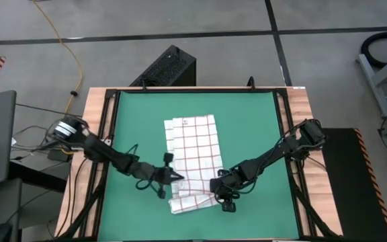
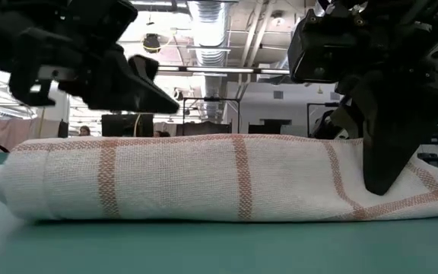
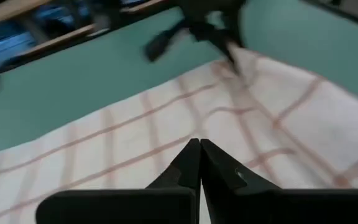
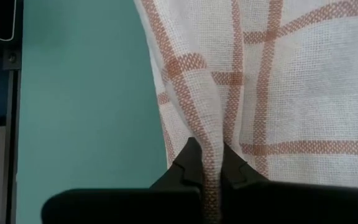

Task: Roll towel
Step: Roll the white towel

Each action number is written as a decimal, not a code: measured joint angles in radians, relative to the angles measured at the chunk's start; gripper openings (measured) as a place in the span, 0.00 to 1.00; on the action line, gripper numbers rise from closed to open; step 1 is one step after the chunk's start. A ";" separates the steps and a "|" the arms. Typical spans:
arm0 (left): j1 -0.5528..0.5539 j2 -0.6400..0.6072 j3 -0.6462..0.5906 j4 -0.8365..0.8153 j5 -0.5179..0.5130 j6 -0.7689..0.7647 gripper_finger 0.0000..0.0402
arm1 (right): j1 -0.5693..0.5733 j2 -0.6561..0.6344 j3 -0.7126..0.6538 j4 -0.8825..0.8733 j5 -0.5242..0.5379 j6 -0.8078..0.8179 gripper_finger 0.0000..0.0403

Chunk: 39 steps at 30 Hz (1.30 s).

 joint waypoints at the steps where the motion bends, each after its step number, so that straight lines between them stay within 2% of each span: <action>1: -0.003 0.036 0.013 0.020 0.020 0.003 0.00 | 0.000 0.000 0.000 0.000 0.001 0.000 0.04; 5: -0.025 0.155 0.096 0.023 0.054 0.043 0.00 | 0.000 0.000 0.000 -0.001 0.001 0.000 0.04; 9: -0.040 0.222 0.169 -0.005 0.070 0.057 0.00 | 0.000 0.000 0.000 0.000 0.001 0.000 0.04; 14: -0.032 0.297 0.191 -0.109 0.065 -0.021 0.00 | 0.000 -0.003 -0.002 0.010 -0.013 0.010 0.04; 18: -0.024 0.339 0.195 -0.125 0.073 -0.102 0.00 | 0.006 -0.003 0.008 -0.006 -0.027 0.017 0.04; 26: -0.027 0.344 0.198 -0.172 0.122 -0.265 0.00 | 0.006 -0.011 0.010 -0.001 -0.177 0.083 0.04; 31: -0.053 0.342 0.197 -0.175 0.184 -0.300 0.00 | -0.023 -0.015 0.010 -0.019 -0.182 0.129 0.04; 39: -0.075 0.343 0.196 -0.175 0.192 -0.317 0.00 | -0.111 -0.016 0.010 -0.044 -0.224 0.166 0.04</action>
